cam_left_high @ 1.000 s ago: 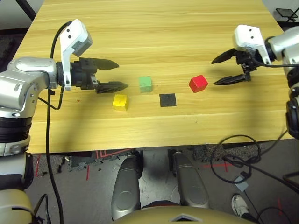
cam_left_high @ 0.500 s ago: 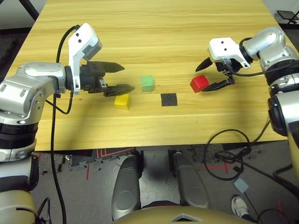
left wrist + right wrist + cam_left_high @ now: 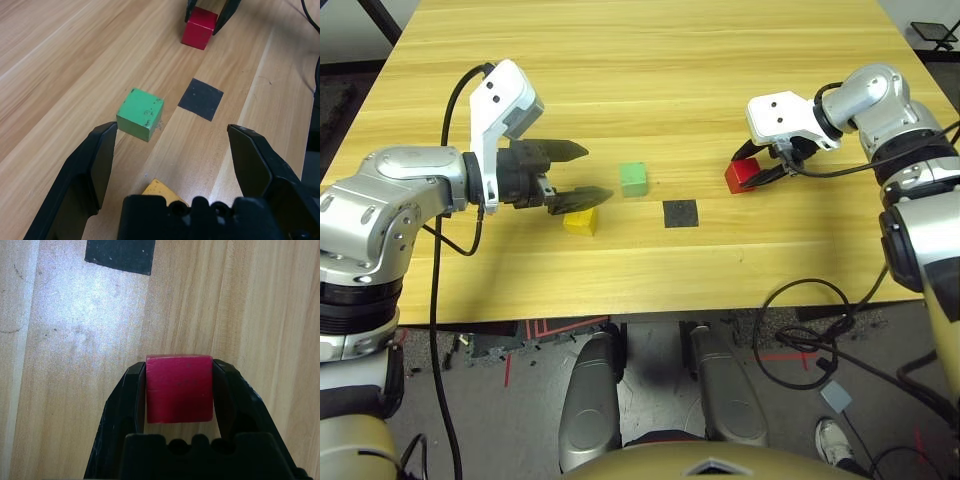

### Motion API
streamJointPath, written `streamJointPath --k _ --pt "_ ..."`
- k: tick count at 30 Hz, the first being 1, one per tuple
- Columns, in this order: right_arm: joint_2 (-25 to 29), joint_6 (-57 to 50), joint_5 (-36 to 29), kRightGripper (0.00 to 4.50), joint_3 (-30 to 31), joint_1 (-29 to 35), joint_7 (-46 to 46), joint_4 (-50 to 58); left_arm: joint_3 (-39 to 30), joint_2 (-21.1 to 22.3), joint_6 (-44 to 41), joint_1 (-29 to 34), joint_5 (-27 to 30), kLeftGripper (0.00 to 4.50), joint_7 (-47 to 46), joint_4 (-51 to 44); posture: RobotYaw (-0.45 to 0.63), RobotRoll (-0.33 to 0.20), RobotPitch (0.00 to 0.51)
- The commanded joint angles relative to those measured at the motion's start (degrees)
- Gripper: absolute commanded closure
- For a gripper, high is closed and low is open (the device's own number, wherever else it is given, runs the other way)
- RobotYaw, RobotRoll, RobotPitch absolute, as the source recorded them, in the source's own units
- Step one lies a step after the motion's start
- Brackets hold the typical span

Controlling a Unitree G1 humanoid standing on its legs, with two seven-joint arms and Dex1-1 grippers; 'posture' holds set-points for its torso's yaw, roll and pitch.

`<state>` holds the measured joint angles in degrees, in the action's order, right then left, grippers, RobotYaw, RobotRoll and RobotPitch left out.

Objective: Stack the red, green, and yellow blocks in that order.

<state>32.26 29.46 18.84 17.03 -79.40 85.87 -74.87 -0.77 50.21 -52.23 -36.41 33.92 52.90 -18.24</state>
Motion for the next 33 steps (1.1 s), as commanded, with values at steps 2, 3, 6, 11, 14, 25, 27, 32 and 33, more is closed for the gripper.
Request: streamJointPath --k 2,3,6,11,14,25,27,32,33 --pt "-1.4 -5.0 -1.7 2.51 -1.3 -1.4 2.8 0.9 0.1 -0.4 0.0 0.2 0.1 0.0 -0.2 -0.2 0.31 -0.061 0.247" --pt "-2.2 -7.5 -2.5 2.51 -1.7 -2.0 4.1 1.9 0.4 -0.5 0.1 -0.1 0.0 0.0 -0.2 0.0 0.31 -0.067 0.248" --pt "-3.8 -13.7 -4.6 2.51 0.4 -1.7 6.5 7.9 1.7 -1.4 0.2 -1.6 -0.6 0.0 -0.3 0.9 0.3 -0.075 0.248" --pt "-3.8 -26.9 -6.7 2.51 5.0 3.4 6.6 25.8 4.5 -2.3 1.6 -3.4 -1.8 0.0 1.2 2.2 0.29 -0.085 0.251" --pt "-4.3 -35.1 -6.1 2.51 5.3 6.6 5.8 36.1 5.9 -2.9 2.3 -4.4 -2.7 0.0 1.5 3.2 0.3 -0.09 0.255" --pt "-5.2 -54.8 -6.0 2.51 7.2 13.3 0.0 55.2 6.0 -3.9 1.7 -4.2 -3.3 0.0 1.1 2.6 0.33 -0.091 0.268" --pt "-5.1 -56.2 -6.5 2.51 7.6 14.0 -0.1 57.0 5.6 -3.7 1.4 -4.0 -3.1 0.0 0.9 2.3 0.33 -0.09 0.271" --pt "-4.6 -59.8 -7.9 2.51 8.4 15.6 0.2 61.4 5.5 -3.5 1.1 -3.6 -3.0 0.0 0.7 1.7 0.34 -0.086 0.276" --pt "-4.5 -60.2 -8.1 2.51 8.5 15.9 0.2 62.0 5.5 -3.5 1.0 -3.7 -3.0 0.0 0.7 1.7 0.34 -0.085 0.278"
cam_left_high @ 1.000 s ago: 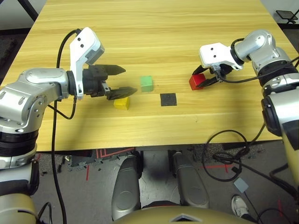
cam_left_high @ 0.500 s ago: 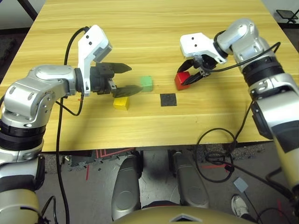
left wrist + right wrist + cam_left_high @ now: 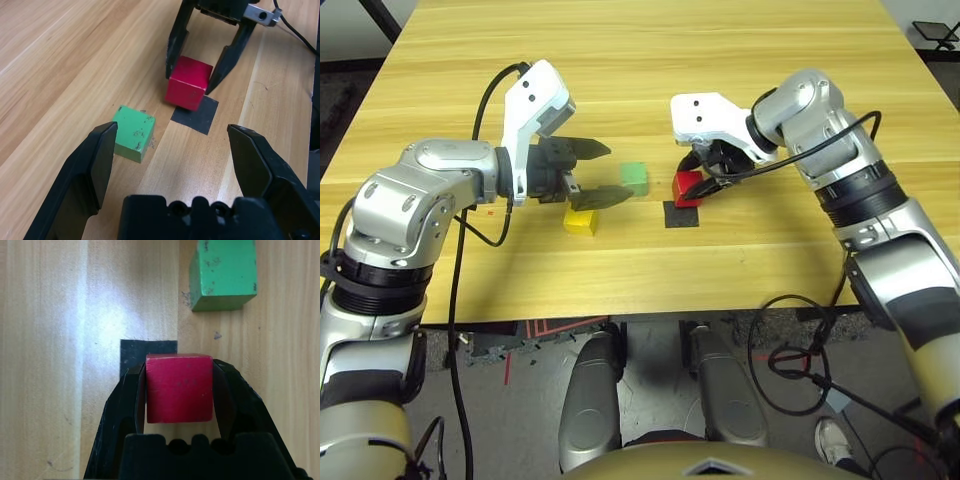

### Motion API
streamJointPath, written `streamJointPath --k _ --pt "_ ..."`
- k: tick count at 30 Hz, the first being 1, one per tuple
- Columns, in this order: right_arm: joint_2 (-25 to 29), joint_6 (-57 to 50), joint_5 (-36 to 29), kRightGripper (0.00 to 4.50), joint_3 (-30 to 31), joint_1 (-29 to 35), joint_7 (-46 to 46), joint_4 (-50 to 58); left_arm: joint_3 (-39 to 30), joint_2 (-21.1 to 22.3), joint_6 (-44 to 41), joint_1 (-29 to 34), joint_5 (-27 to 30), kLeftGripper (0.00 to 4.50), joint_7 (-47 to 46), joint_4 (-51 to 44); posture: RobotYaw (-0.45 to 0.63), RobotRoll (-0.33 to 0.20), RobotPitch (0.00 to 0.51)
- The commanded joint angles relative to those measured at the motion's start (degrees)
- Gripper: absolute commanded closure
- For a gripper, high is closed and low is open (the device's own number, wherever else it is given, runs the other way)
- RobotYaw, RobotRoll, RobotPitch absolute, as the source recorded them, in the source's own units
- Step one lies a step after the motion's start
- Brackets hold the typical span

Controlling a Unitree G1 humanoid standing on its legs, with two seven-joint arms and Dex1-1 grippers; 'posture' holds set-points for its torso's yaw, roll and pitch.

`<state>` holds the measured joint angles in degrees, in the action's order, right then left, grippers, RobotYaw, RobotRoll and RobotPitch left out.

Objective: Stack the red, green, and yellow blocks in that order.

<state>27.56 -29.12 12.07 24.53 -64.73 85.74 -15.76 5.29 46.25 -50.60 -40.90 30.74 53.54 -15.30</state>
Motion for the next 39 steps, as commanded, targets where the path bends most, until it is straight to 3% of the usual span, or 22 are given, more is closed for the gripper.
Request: streamJointPath --k 1,15,22,23,27,31,35,39 --pt "0.3 -1.7 -1.7 2.51 1.2 1.5 0.4 3.4 -0.5 0.4 -0.8 0.7 0.2 0.0 0.0 -1.2 0.34 -0.084 0.28" --pt "1.2 -1.4 -4.0 2.51 2.4 4.3 -1.1 5.6 -0.4 -0.1 -1.6 0.0 0.7 0.0 -0.5 -1.4 0.33 -0.071 0.296" --pt "1.6 -1.9 -5.5 0.14 2.0 5.3 -1.5 6.2 0.4 -0.8 -0.2 -1.4 -0.4 0.0 -0.2 1.1 0.3 -0.063 0.291" --pt "1.5 -2.3 -6.1 0.06 1.4 5.5 -1.6 6.2 0.8 -0.9 0.1 -1.8 -0.8 0.0 0.0 1.7 0.3 -0.062 0.288" --pt "0.5 -5.2 -14.7 0.06 -7.0 4.4 -1.4 3.4 3.6 -0.8 2.8 -4.2 -3.7 0.0 2.3 5.0 0.29 -0.055 0.278" --pt "5.6 6.5 -21.4 0.06 -16.1 2.6 3.4 -7.5 9.6 -0.9 10.8 -7.7 -10.1 0.0 7.6 11.5 0.24 -0.049 0.265" --pt "10.9 15.9 -25.1 0.06 -16.3 3.2 6.7 -14.9 13.0 -2.0 14.9 -10.2 -13.8 0.0 11.4 15.3 0.2 -0.044 0.259" --pt "17.2 17.0 -28.2 0.06 -15.4 6.9 6.8 -16.9 15.8 -4.3 18.7 -12.4 -17.8 0.0 13.8 21.1 0.14 -0.036 0.251"
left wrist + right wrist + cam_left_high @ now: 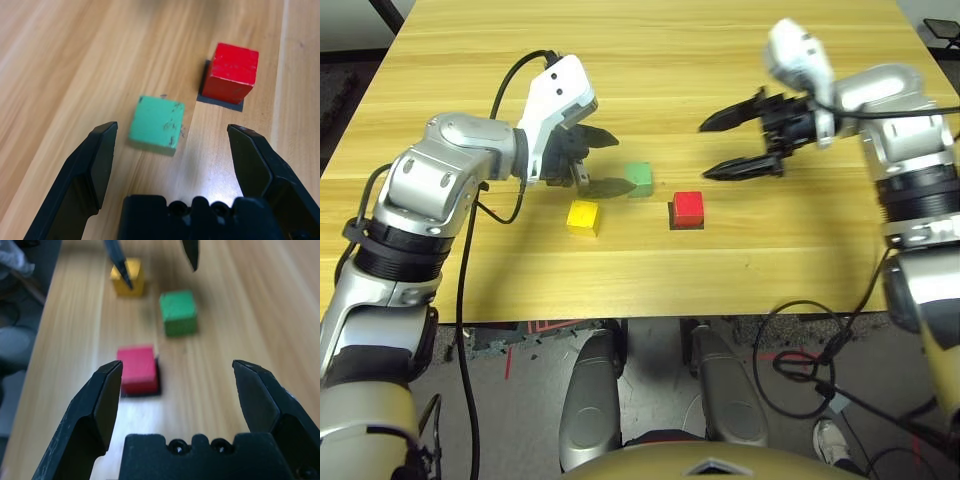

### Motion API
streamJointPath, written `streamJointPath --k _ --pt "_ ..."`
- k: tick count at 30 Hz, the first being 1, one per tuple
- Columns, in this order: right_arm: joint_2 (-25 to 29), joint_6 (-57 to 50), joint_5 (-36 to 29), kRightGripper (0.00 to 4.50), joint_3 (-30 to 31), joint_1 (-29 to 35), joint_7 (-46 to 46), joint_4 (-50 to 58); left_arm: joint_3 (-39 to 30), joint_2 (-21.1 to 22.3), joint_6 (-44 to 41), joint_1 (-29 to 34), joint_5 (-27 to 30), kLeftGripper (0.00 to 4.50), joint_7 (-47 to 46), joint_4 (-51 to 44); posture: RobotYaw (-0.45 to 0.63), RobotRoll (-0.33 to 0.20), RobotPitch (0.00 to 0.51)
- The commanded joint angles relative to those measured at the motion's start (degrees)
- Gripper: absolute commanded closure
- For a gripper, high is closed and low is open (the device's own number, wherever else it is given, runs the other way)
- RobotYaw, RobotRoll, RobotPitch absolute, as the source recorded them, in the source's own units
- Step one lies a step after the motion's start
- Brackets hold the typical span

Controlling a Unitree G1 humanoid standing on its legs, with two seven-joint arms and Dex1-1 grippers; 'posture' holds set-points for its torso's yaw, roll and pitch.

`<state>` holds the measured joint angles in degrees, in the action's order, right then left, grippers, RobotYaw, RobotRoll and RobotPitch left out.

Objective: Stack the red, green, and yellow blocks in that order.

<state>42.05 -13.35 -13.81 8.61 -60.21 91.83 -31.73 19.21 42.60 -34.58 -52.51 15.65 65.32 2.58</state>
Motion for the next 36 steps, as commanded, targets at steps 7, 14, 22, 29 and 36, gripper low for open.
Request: streamJointPath --k 7,14,22,29,36 --pt "4.0 -0.2 -2.8 0.06 -3.4 7.6 -0.8 3.1 3.1 -4.1 9.2 -3.3 -8.1 0.0 4.4 11.5 0.07 -0.019 0.244" --pt "4.0 -5.0 -4.5 0.06 -5.6 11.2 -3.7 10.2 3.4 -6.8 14.2 -3.4 -12.1 0.0 5.8 18.1 0.04 -0.014 0.251" --pt "3.8 -8.4 -5.8 0.0 -6.2 12.4 -6.1 14.4 1.3 -10.5 17.2 -3.9 -14.8 0.46 2.9 25.3 0.03 -0.013 0.256" --pt "3.6 -7.7 -5.6 0.0 -6.2 12.6 -6.9 13.3 -1.5 -12.7 14.7 -6.6 -13.6 2.42 2.0 22.6 0.05 -0.004 0.252" --pt "2.8 -7.0 -5.2 0.0 -6.1 13.4 -8.0 11.8 -0.7 -8.6 1.2 -10.0 -11.5 2.42 7.7 8.0 0.08 0.026 0.247"
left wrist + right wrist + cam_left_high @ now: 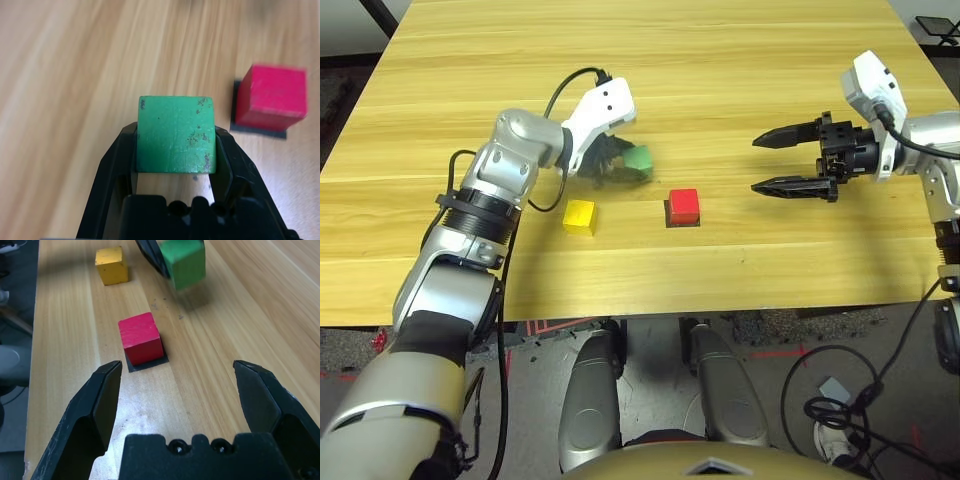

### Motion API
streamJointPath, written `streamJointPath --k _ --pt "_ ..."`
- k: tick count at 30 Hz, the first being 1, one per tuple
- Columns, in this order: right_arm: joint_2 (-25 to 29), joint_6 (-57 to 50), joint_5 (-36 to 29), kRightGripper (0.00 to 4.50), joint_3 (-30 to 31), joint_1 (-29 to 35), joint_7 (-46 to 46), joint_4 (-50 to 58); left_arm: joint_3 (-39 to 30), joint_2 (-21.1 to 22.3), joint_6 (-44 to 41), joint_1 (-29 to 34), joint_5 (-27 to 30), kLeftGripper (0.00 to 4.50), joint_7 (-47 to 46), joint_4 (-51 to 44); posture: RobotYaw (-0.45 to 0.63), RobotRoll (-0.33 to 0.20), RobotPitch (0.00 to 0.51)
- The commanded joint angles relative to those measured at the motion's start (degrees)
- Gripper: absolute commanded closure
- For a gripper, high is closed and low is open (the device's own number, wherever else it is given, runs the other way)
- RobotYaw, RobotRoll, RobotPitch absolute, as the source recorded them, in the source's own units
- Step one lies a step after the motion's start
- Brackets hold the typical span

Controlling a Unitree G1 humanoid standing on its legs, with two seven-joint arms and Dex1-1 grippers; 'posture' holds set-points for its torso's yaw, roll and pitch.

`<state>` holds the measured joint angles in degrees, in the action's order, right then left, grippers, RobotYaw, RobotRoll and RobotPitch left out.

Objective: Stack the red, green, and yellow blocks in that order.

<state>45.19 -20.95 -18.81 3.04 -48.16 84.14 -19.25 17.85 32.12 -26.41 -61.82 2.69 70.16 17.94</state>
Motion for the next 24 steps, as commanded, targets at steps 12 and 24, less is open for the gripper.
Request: streamJointPath --k 12,24 --pt "-1.0 2.1 0.3 0.0 -0.6 3.4 -1.7 -2.3 3.9 -0.5 -25.4 -0.6 5.9 2.42 -0.3 -24.9 0.08 0.053 0.239" --pt "0.7 -0.3 -1.1 0.0 -2.8 7.4 -3.5 2.4 8.8 -4.2 -21.3 2.4 6.3 2.42 -2.8 -24.4 0.01 0.046 0.243"
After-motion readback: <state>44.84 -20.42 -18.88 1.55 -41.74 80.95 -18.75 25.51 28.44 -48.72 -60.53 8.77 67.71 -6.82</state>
